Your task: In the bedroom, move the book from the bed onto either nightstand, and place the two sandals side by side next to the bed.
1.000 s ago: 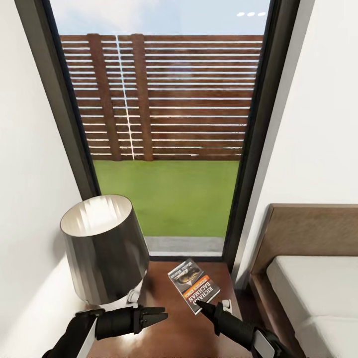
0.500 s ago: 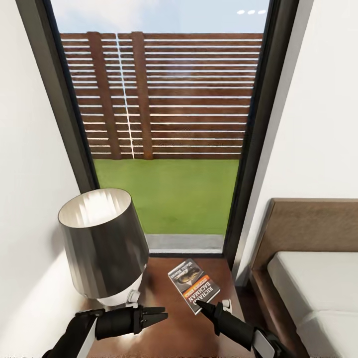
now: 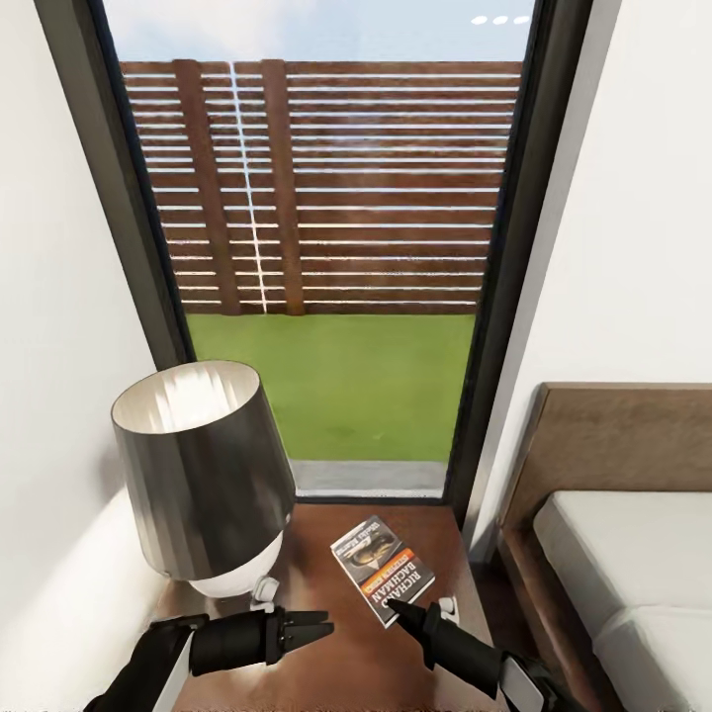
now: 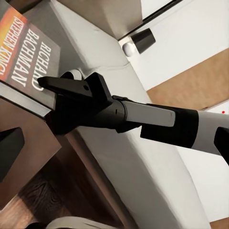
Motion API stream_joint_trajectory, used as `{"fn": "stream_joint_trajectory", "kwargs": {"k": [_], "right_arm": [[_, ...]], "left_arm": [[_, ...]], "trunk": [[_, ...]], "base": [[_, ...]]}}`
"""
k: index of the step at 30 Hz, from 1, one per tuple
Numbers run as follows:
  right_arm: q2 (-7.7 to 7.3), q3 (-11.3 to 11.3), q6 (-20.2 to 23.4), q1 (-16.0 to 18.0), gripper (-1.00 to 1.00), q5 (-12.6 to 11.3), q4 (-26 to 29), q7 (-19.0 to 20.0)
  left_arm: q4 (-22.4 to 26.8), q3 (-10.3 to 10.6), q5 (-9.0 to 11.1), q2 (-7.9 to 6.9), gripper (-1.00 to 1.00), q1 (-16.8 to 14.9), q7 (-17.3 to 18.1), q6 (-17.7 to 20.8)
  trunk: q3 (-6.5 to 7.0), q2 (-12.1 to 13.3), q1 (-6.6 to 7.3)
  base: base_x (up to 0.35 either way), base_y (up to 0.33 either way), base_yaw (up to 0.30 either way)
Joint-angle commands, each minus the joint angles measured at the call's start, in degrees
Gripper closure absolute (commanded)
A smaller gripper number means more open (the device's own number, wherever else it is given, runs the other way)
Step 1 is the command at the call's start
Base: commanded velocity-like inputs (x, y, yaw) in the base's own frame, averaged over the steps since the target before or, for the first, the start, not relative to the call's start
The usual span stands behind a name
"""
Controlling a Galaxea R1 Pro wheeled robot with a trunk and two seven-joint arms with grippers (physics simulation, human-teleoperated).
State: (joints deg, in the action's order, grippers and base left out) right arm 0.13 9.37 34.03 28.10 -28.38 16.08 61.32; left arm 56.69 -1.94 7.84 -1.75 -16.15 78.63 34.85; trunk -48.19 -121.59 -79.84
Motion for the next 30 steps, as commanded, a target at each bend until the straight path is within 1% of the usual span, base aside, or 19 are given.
{"fn": "stream_joint_trajectory", "kwargs": {"k": [1, 11, 28, 30], "right_arm": [[0.03, 0.1, 0.5, 0.0, 1.00, -0.3, 0.0, 0.0], [-0.05, 0.3, 4.4, 0.0, 1.00, -0.3, 0.0, 0.0], [-0.13, 0.4, 4.8, 0.0, 1.00, -0.1, 0.1, 0.1], [-0.11, 0.3, 4.8, 0.0, 1.00, 0.1, 0.1, -0.2]], "left_arm": [[0.0, 0.0, 0.1, -0.01, -1.00, 0.0, 0.1, 0.6], [0.0, 0.0, 0.2, -0.01, -1.00, 0.0, 0.1, 0.6], [-0.1, 0.0, 0.2, -0.01, -1.00, 0.0, 0.0, 0.6], [-0.1, 0.0, 0.2, -0.01, -1.00, 0.0, 0.0, 0.5]], "trunk": [[-0.24, -0.4, -0.22], [-2.03, -4.4, -2.41], [-5.08, -11.3, -6.15], [-5.08, -11.3, -6.15]], "base": [[0.000, 0.000, 0.000], [0.000, 0.000, 0.000], [0.000, 0.000, 0.000], [0.000, 0.000, 0.000]]}}
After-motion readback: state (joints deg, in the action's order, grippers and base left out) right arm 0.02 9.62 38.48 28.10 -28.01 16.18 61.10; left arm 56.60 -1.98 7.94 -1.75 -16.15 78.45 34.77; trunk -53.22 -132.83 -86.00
